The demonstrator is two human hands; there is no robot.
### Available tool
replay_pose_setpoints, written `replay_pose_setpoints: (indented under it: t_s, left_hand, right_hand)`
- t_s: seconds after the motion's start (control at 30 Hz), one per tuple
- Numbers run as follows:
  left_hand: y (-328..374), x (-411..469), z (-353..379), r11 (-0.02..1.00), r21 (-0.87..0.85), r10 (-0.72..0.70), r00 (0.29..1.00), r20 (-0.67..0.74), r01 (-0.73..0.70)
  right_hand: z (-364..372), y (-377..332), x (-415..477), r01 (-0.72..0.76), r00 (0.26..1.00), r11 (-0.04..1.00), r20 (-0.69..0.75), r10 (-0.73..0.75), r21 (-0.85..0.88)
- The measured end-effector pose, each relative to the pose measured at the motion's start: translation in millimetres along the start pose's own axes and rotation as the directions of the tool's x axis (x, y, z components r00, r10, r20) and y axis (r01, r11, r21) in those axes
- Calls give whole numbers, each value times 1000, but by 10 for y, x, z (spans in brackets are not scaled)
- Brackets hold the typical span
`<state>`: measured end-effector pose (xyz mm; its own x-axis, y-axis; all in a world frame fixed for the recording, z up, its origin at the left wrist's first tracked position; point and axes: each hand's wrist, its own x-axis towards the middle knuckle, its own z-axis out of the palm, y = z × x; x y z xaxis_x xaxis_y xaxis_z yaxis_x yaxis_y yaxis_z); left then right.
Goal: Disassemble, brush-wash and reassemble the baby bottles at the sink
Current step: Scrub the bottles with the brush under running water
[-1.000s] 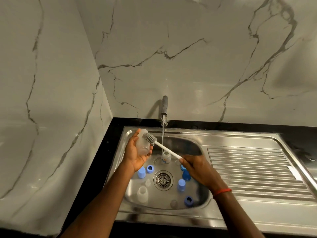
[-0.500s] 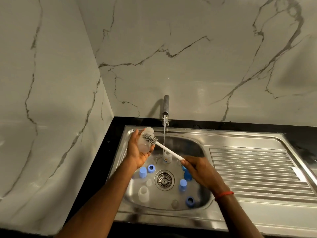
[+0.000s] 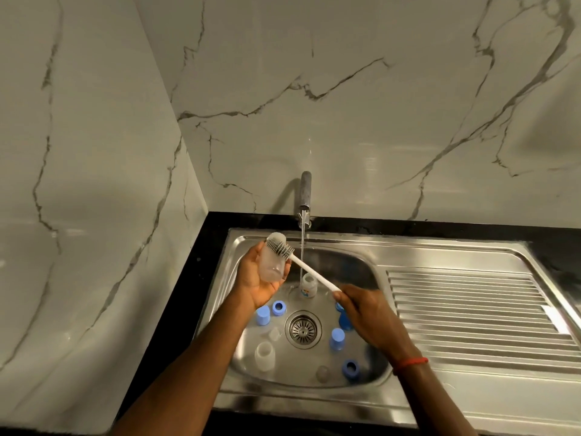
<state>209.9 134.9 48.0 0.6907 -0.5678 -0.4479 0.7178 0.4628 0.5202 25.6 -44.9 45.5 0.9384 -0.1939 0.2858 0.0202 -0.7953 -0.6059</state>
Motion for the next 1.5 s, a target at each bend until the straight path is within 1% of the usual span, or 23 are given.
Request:
replay_pose_setpoints:
  t_s: [0.1,0.2,0.27,0.4,0.5,0.57,0.63,0.7,0.8,0.9,0.97,1.03,1.1,1.17,1.23,1.3,1.37,1.43,1.5]
  left_hand:
    - [-102,-10,69,998,63,6,999,-32,-4]
    - [-111,34,118,999,39,20,999,-31,-19]
    - [-57,58,112,998,46,34,999,-37,-32]
    - [13,73,18,1000,26,8,1000,-24,-7]
    - [44,53,-5,1000,-2,-1,1000,-31,1]
    - [18,28,-4,999,-48,-22,1000,-17,21]
    - [-2,16,-29,997,-43,-60,998,12,60]
    - [9,26,-38,998,4,-68,997,23,68]
    - [73,15,49,997,72,29,999,14,-30]
    - [142,8,118,990,11,144,989,-19,-144]
    - [161,26,106,991,23,130,991,-37,-129]
    - [143,47,77,996,36,79,997,-14,-78]
    - [100,63,56,998,56,35,999,-12,-35]
    - [57,68,55,999,39,-2,1000,-15,3]
    - [22,56,91,999,26,-31,999,-29,32]
    - [16,46,154,1000,1,-13,1000,-24,13]
    - [29,34,198,997,-68,44,999,-29,-46]
    - [52,42,189,992,-92,77,995,-57,-82]
    - [71,52,173,992,-81,83,990,-114,-92]
  right_hand:
    - [46,-18,197,-29,996,998,-81,25,-55]
    - [71,-94,354,-11,995,998,-99,5,-58]
    - [48,-101,301,18,997,1000,-70,-18,0]
    - [-47,-28,111,95,993,992,65,-100,78]
    - [-7,18,97,96,994,990,43,-101,107]
    - [48,64,162,70,998,996,-12,-69,55]
    - [77,95,261,3,999,1000,-51,-4,-26]
    - [74,98,322,-8,1000,998,-23,6,-64]
    - [32,85,263,53,999,998,1,-53,20]
    - [-30,73,84,64,996,990,47,-70,123]
    - [-50,94,20,48,993,987,95,-63,154]
    - [-44,105,48,38,995,991,89,-49,127]
    - [-28,82,145,50,998,997,31,-52,67]
    - [8,8,259,54,998,998,-24,-54,16]
    - [65,-53,338,25,997,1000,-69,-24,12]
    - [98,-102,344,27,996,999,-86,-23,43]
    - [94,-140,273,59,996,994,-68,-53,88]
    - [55,-123,156,84,996,984,-38,-79,160]
    - [-4,-13,49,73,997,978,-2,-74,194]
